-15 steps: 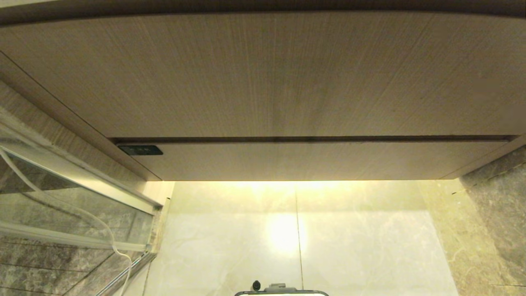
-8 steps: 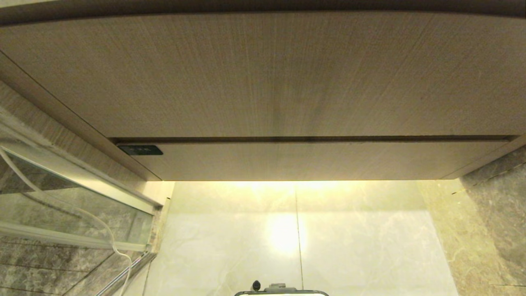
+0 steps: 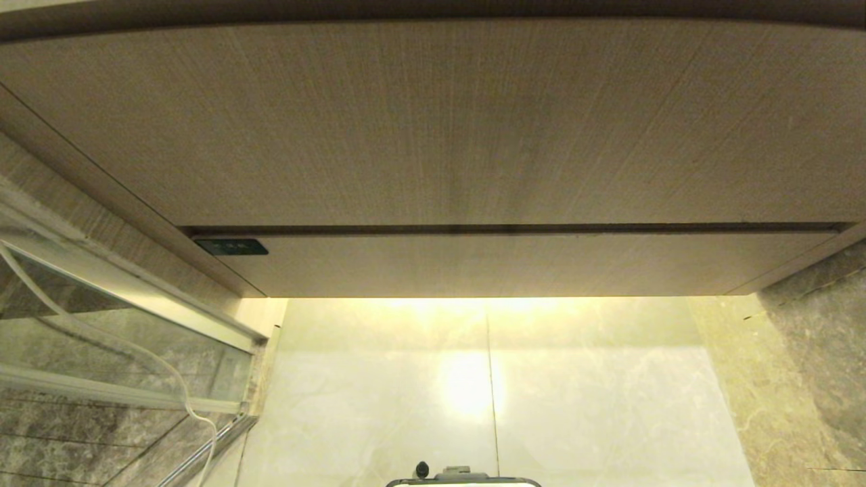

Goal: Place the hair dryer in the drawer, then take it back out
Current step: Pull open the drawer

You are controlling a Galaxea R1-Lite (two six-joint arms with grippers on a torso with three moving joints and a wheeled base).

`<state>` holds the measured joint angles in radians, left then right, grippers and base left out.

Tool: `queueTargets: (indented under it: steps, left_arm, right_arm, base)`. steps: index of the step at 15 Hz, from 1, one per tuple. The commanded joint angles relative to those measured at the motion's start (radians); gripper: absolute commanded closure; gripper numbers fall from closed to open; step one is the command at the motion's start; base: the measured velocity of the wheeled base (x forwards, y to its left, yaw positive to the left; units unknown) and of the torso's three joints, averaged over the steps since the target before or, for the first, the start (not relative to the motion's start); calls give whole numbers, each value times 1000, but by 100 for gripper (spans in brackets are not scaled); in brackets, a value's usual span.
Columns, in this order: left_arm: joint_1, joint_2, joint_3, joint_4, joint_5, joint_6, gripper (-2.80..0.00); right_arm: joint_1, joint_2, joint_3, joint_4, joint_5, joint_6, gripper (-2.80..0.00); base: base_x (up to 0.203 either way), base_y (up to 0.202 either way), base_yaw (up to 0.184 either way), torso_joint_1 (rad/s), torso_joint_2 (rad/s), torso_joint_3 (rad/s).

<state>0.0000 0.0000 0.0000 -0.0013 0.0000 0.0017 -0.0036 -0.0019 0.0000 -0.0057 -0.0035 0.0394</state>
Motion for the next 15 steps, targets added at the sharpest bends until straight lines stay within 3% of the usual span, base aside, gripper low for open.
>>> queueTargets:
  steps: [1,4,7,10,15]
  left_arm:
    - [0,0,0,0,0,0,0]
    - [0,0,0,0,0,0,0]
    - [0,0,0,-1,0,0,0]
    - [0,-2,0,0,0,0,0]
    - [0,-1,0,0,0,0,0]
  right_arm:
    - [1,0,2,-1,5,-13,0]
    - [1,2,-13,4,-4,-3,0]
    - [0,123,-247,124,-1,-2,0]
    - [4,372,-486,254,2,14,0]
    - [33,1000,-707,285,2,108,0]
  base:
    - [0,0,0,0,0,0]
    - [0,0,0,0,0,0]
    - [0,0,0,0,0,0]
    - [0,0,0,0,0,0]
    - [0,0,0,0,0,0]
